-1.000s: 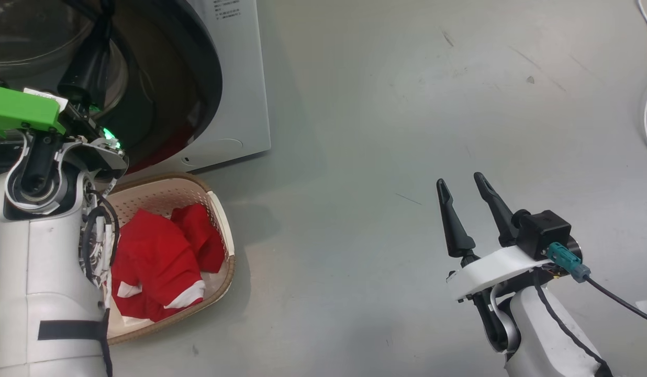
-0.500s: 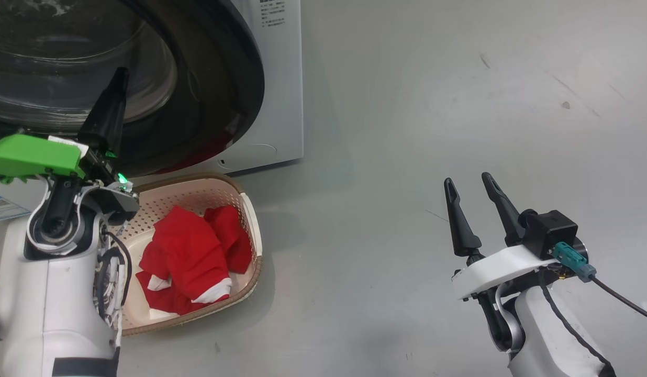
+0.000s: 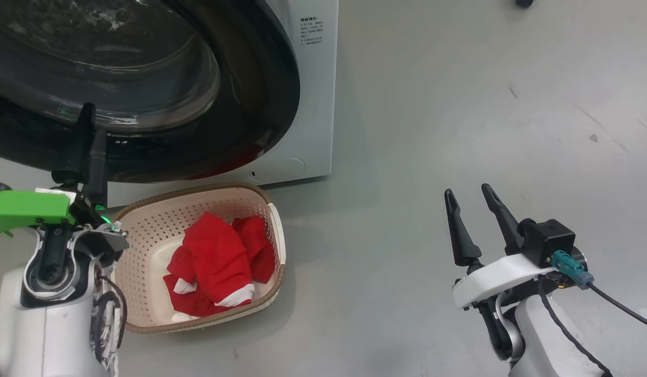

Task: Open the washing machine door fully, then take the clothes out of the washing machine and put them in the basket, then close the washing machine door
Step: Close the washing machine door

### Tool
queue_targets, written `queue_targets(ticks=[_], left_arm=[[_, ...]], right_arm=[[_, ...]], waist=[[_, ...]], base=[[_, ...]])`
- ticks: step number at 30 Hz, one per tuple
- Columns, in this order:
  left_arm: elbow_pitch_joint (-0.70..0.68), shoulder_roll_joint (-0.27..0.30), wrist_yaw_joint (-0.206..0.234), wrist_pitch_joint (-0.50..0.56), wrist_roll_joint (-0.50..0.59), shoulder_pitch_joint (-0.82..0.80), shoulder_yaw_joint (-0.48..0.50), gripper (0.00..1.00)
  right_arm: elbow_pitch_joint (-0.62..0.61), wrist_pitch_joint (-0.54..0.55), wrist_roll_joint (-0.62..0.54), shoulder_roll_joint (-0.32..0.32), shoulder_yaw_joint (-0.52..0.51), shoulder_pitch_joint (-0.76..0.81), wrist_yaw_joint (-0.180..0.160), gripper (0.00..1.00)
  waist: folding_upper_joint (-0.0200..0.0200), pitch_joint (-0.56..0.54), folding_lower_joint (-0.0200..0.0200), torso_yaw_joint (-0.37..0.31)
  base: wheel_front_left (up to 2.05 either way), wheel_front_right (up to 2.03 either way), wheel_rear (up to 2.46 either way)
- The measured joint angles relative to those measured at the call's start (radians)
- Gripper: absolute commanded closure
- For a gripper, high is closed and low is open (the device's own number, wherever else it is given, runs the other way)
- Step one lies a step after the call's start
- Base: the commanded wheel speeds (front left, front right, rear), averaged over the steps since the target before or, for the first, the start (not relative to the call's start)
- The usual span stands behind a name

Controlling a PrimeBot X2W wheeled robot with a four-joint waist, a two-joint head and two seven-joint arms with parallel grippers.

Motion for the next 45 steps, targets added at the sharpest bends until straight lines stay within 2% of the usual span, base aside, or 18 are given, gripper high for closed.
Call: queue_targets(ticks=[3,6,13,22,27,29,34,39,45], left_arm=[[-0.037,0.0,0.0,-0.035,0.034,0.022,0.003,0.0],[-0.071,0.003,0.0,-0.078,0.133,0.048,-0.012,0.0],[-0.148,0.102,0.0,-0.205,0.4,0.111,-0.109,0.0],[-0.131,0.166,0.0,-0.393,0.623,0.218,-0.238,0.0],[-0.084,0.2,-0.001,-0.525,0.736,0.277,-0.257,0.0],[-0.057,0.231,-0.001,-0.525,0.817,0.303,-0.276,0.0],[-0.016,0.257,-0.001,-0.509,0.943,0.341,-0.313,0.0],[0.0,0.252,0.0,-0.501,1.051,0.367,-0.279,0.0],[-0.043,0.214,0.025,-0.5,1.141,0.371,-0.211,0.0]], right_arm=[[0.002,0.0,0.0,0.0,0.0,0.004,0.001,0.0],[0.002,0.0,0.0,0.0,-0.002,0.004,0.001,0.0],[0.003,0.0,-0.002,0.0,-0.005,0.005,0.004,0.0],[0.008,0.0,-0.008,0.0,-0.01,0.025,0.01,0.0],[0.012,0.0,-0.008,0.0,-0.009,0.029,0.011,0.0],[0.013,0.0,-0.008,0.0,-0.009,0.035,0.014,0.0],[0.013,0.0,-0.008,0.0,-0.009,0.044,0.018,0.0],[0.013,0.0,-0.008,0.0,-0.009,0.045,0.018,0.0],[0.013,0.0,-0.008,0.0,-0.012,0.046,0.018,0.0]], waist=[[0.0,-0.01,0.0,0.009],[0.0,-0.019,0.0,0.017],[0.0,-0.035,0.0,0.031],[0.0,-0.065,-0.0001,0.041],[0.0,-0.082,-0.0001,0.045],[0.0,-0.09,-0.0001,0.046],[0.0,-0.098,-0.0001,0.046],[0.0,-0.107,0.0,0.046],[0.0,-0.115,-0.0001,0.048]], base=[[0.0,0.0,0.0],[0.0,0.0,0.0],[0.0,0.0,0.0],[0.0,0.0,0.0],[0.0,0.0,0.0],[0.0,0.0,0.0],[0.0,0.0,0.0],[0.0,0.0,0.0],[0.0,0.0,0.0]])
